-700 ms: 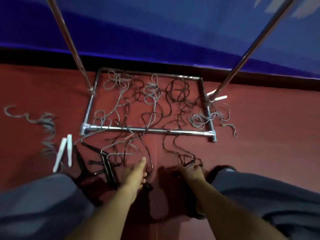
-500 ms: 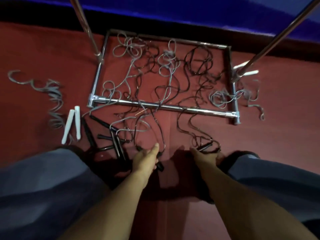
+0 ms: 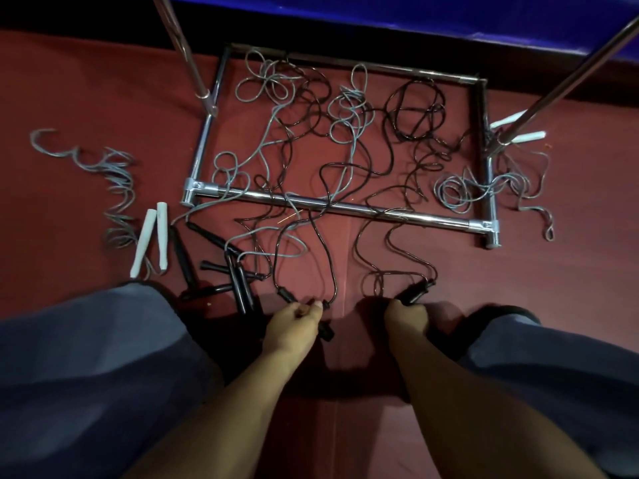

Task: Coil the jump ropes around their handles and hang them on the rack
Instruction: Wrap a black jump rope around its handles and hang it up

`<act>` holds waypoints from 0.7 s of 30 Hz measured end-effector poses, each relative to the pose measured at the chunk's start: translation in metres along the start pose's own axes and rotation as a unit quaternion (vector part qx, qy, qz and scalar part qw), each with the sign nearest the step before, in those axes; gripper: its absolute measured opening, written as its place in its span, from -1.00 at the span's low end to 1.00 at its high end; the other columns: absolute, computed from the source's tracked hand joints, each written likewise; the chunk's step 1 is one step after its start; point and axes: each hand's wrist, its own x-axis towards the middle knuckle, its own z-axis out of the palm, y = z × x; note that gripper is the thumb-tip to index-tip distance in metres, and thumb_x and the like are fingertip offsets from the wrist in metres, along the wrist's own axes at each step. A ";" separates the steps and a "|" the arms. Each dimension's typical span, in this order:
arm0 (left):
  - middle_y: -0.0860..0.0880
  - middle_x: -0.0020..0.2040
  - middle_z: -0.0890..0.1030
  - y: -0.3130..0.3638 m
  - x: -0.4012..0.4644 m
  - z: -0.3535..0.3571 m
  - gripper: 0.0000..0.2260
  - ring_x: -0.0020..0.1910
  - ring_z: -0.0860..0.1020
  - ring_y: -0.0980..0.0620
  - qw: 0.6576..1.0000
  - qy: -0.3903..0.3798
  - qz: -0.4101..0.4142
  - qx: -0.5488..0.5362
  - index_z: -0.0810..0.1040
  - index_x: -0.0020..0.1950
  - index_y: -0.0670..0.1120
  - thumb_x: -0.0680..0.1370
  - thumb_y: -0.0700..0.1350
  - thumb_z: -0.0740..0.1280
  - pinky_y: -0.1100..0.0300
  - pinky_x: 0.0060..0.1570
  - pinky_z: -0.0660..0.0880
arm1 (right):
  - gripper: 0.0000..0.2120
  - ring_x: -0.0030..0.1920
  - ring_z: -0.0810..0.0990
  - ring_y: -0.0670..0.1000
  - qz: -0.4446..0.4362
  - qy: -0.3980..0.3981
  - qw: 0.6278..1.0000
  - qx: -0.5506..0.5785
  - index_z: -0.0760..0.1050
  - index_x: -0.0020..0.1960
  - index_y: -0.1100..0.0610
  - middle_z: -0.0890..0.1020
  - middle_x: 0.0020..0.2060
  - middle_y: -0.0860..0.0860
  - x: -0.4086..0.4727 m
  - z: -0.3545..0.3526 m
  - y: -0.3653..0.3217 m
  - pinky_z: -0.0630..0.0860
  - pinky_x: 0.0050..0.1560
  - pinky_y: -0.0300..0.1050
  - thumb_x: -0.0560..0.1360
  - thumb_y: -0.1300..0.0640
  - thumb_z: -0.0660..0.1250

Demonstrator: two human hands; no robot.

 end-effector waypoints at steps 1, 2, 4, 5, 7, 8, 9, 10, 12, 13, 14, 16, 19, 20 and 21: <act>-0.06 -0.30 0.65 0.001 -0.001 0.002 -0.67 -0.23 0.61 -0.14 1.000 -0.002 0.002 0.003 0.59 -0.21 -0.11 0.55 0.14 0.37 -0.01 0.01 0.59 | -0.68 0.21 0.58 0.31 -0.009 -0.014 1.000 -0.005 0.51 0.24 0.41 0.61 0.16 0.31 -0.005 0.000 -0.003 0.48 0.17 0.04 0.55 0.24 0.27; -0.04 -0.34 0.63 0.002 -0.002 0.003 -0.68 -0.25 0.59 -0.11 1.000 -0.005 0.005 0.003 0.58 -0.23 -0.10 0.56 0.13 0.37 -0.01 0.01 0.59 | -0.68 0.18 0.59 0.31 -0.013 -0.031 0.999 -0.008 0.53 0.22 0.41 0.62 0.14 0.31 -0.010 0.001 -0.004 0.49 0.17 0.06 0.55 0.23 0.28; -0.01 -0.38 0.61 0.004 -0.005 0.005 -0.68 -0.29 0.56 -0.07 1.000 -0.015 0.005 0.005 0.55 -0.25 -0.09 0.57 0.10 0.36 0.00 0.01 0.57 | -0.73 -0.01 0.65 0.29 -0.007 -0.077 0.997 0.016 0.57 0.13 0.36 0.65 -0.01 0.28 -0.017 0.004 -0.004 0.60 0.02 0.08 0.53 0.19 0.32; -0.02 -0.36 0.61 0.006 -0.007 0.004 -0.68 -0.28 0.57 -0.09 1.000 -0.018 0.006 0.010 0.55 -0.25 -0.10 0.57 0.10 0.36 0.00 0.01 0.57 | -0.78 -0.17 0.64 0.24 0.002 -0.108 0.993 0.048 0.57 0.07 0.32 0.64 -0.13 0.25 -0.020 0.004 -0.004 0.61 -0.17 0.03 0.53 0.19 0.34; -0.08 -0.26 0.65 0.007 -0.009 0.001 -0.68 -0.18 0.62 -0.17 0.999 -0.022 0.015 0.020 0.56 -0.21 -0.11 0.57 0.12 0.34 -0.02 0.06 0.58 | -0.90 -0.42 0.52 0.11 0.022 -0.184 0.974 0.132 0.54 -0.02 0.26 0.55 -0.33 0.17 -0.030 0.001 -0.008 0.44 -0.49 -0.17 0.57 0.21 0.33; -0.09 -0.24 0.66 0.009 -0.010 -0.001 -0.67 -0.13 0.64 -0.19 0.999 -0.023 0.020 0.019 0.57 -0.18 -0.12 0.57 0.13 0.33 -0.03 0.07 0.59 | -0.91 -0.47 0.47 0.07 0.028 -0.213 0.963 0.165 0.52 -0.04 0.24 0.51 -0.37 0.14 -0.036 -0.001 -0.012 0.37 -0.53 -0.22 0.59 0.21 0.31; -0.09 -0.23 0.66 0.012 -0.013 -0.003 -0.66 -0.12 0.64 -0.19 0.999 -0.023 0.022 0.015 0.58 -0.17 -0.12 0.56 0.15 0.32 -0.04 0.07 0.59 | -0.90 -0.47 0.45 0.03 0.032 -0.242 0.952 0.186 0.51 -0.03 0.23 0.49 -0.38 0.11 -0.043 -0.004 -0.017 0.34 -0.49 -0.22 0.61 0.20 0.30; -0.09 -0.24 0.67 0.015 -0.017 -0.004 -0.65 -0.12 0.65 -0.19 0.999 -0.022 0.028 0.009 0.58 -0.16 -0.11 0.52 0.18 0.31 -0.06 0.07 0.59 | -0.90 -0.44 0.45 0.02 0.029 -0.269 0.942 0.199 0.52 -0.01 0.21 0.50 -0.35 0.10 -0.050 -0.007 -0.023 0.33 -0.43 -0.19 0.62 0.18 0.29; -0.07 -0.23 0.67 0.023 -0.024 -0.007 -0.67 -0.10 0.65 -0.18 0.999 -0.010 0.038 -0.007 0.58 -0.15 -0.01 0.44 0.25 0.28 -0.05 0.06 0.59 | -0.87 -0.36 0.47 -0.01 0.003 -0.318 0.924 0.210 0.54 -0.01 0.16 0.53 -0.30 0.05 -0.067 -0.015 -0.038 0.33 -0.32 -0.14 0.64 0.15 0.25; -0.04 -0.21 0.67 0.030 -0.030 -0.010 -0.70 -0.08 0.64 -0.16 0.999 0.001 0.051 -0.010 0.57 -0.16 0.02 0.46 0.24 0.29 -0.01 0.07 0.58 | -0.85 -0.34 0.48 -0.03 -0.014 -0.339 0.916 0.215 0.54 -0.04 0.13 0.54 -0.30 0.03 -0.077 -0.020 -0.047 0.33 -0.31 -0.14 0.64 0.14 0.23; 0.01 -0.18 0.66 0.039 -0.035 -0.014 -0.72 -0.06 0.62 -0.12 0.997 0.018 0.068 -0.008 0.56 -0.16 0.01 0.51 0.21 0.30 0.05 0.07 0.56 | -0.83 -0.34 0.48 -0.05 -0.031 -0.357 0.907 0.221 0.55 -0.07 0.11 0.56 -0.31 0.00 -0.087 -0.025 -0.056 0.33 -0.32 -0.14 0.64 0.13 0.23; 0.06 -0.11 0.63 0.062 -0.049 -0.023 -0.81 -0.02 0.59 -0.06 0.991 0.063 0.116 -0.015 0.55 -0.08 0.03 0.59 0.12 0.30 0.13 0.05 0.49 | -0.82 -0.37 0.49 -0.07 -0.067 -0.391 0.887 0.235 0.54 -0.08 0.13 0.57 -0.40 -0.03 -0.112 -0.039 -0.079 0.30 -0.37 -0.18 0.62 0.12 0.22; 0.08 -0.09 0.63 0.107 -0.073 -0.043 -0.81 -0.03 0.59 -0.01 0.978 0.081 0.181 -0.070 0.54 -0.05 0.04 0.60 0.13 0.28 0.10 0.07 0.49 | -0.81 -0.42 0.50 -0.07 -0.135 -0.425 0.863 0.237 0.54 -0.05 0.20 0.61 -0.39 0.01 -0.151 -0.065 -0.117 0.37 -0.43 -0.23 0.63 0.15 0.20; 0.08 -0.10 0.62 0.122 -0.083 -0.051 -0.79 -0.04 0.59 -0.01 0.973 0.075 0.198 -0.089 0.53 -0.09 0.04 0.61 0.14 0.26 0.10 0.04 0.49 | -0.81 -0.43 0.51 -0.06 -0.155 -0.430 0.856 0.241 0.54 -0.06 0.21 0.61 -0.34 0.05 -0.165 -0.075 -0.128 0.42 -0.43 -0.23 0.62 0.16 0.20; 0.08 -0.12 0.63 0.138 -0.094 -0.059 -0.76 -0.06 0.60 -0.01 0.969 0.065 0.215 -0.105 0.52 -0.12 0.05 0.61 0.16 0.24 0.09 0.03 0.50 | -0.81 -0.43 0.53 -0.04 -0.178 -0.435 0.847 0.249 0.54 -0.08 0.22 0.61 -0.32 0.09 -0.181 -0.088 -0.141 0.47 -0.42 -0.22 0.62 0.18 0.21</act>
